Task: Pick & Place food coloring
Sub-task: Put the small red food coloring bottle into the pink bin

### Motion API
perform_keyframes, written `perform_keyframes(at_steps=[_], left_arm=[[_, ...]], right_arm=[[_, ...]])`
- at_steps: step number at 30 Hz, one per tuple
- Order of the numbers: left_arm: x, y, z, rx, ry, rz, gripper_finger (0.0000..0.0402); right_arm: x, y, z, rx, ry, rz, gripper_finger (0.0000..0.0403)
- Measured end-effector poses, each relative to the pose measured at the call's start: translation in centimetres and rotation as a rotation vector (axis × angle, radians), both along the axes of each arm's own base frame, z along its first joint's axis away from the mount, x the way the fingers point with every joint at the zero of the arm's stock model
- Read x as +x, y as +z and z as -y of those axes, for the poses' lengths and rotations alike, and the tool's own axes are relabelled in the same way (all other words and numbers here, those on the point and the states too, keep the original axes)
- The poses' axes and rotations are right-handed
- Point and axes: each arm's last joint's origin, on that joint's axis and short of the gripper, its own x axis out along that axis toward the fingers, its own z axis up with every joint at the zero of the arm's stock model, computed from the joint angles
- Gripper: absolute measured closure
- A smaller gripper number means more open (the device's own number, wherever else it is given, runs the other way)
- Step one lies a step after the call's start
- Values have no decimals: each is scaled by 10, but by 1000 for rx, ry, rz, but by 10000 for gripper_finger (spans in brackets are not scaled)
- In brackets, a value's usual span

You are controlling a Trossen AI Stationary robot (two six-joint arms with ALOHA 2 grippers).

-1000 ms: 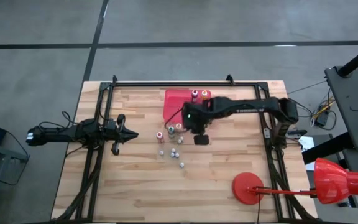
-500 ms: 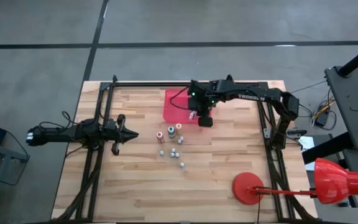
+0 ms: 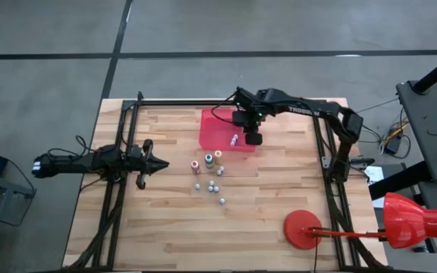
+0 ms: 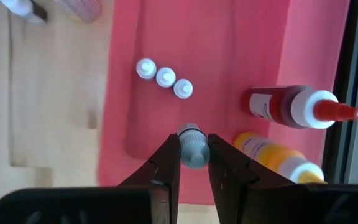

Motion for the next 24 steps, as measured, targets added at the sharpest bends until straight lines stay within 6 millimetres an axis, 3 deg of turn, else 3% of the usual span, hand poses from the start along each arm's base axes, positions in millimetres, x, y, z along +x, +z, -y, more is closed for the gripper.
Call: perform_keyframes(at_steps=[20,24], left_arm=[[0,0,0,0,0,0,402],[0,0,0,0,0,0,402]], right_arm=[[11,-33,16,-136,673,-45,348],[12,-36,20,-143,735,-27,348]])
